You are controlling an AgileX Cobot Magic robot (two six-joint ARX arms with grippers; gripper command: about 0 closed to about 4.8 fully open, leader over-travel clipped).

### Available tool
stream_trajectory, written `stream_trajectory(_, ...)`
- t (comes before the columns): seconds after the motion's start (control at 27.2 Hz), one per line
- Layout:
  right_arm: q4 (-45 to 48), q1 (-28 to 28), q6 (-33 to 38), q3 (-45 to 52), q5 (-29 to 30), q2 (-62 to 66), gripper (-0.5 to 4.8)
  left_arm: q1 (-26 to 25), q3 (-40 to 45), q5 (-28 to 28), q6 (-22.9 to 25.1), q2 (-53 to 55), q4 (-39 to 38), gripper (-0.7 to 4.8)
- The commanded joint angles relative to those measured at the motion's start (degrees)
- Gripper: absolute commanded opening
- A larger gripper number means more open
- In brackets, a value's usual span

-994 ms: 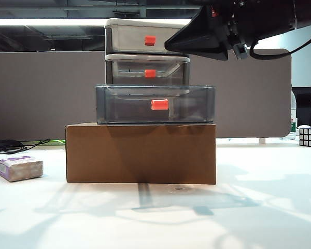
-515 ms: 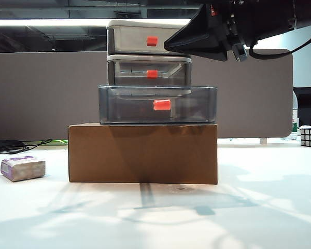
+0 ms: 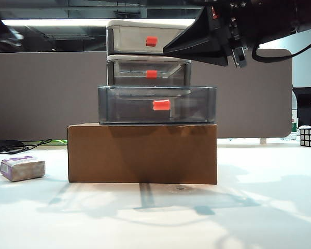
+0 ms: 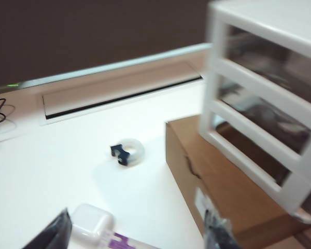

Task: Open the third layer of the drawer on the table, pick up a pack of napkins on the table and put it in, and finally close the drawer.

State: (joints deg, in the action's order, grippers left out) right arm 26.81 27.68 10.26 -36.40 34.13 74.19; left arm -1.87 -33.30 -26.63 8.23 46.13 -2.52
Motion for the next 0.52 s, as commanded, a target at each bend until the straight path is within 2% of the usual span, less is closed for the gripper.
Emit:
stream_trajectory(0.04,0.44,0.04,0.0,-0.26,0.55,-0.17,-0.06,-10.97,-0.17,-22.88,0.22,8.07,1.07,3.8)
stream_trajectory(0.11,0.39,0.04,-0.04,-0.26,0.52,-0.17,-0.06,-12.13,-0.17,-24.87,0.13,12.46,1.31,4.68)
stream_trajectory(0.15,0.35,0.04,-0.13,-0.24,0.55,-0.2,-0.06,-11.8,-0.17,-24.59,0.61,14.25,1.62,4.79)
stream_trajectory(0.37,-0.2,0.02,-0.24,-0.24,0.57,-0.11,-0.06,-10.84,-0.17,-21.64,9.27,23.69,3.17,4.79)
stream_trajectory(0.44,-0.33,0.0,-0.42,-0.24,0.57,-0.11,-0.06,-10.1,-0.17,-19.04,13.97,25.97,3.52,4.79)
stream_trajectory(0.52,-0.52,0.02,-1.11,-0.24,0.61,-0.11,-0.06,-9.97,-0.15,-17.75,21.05,28.13,3.74,4.79)
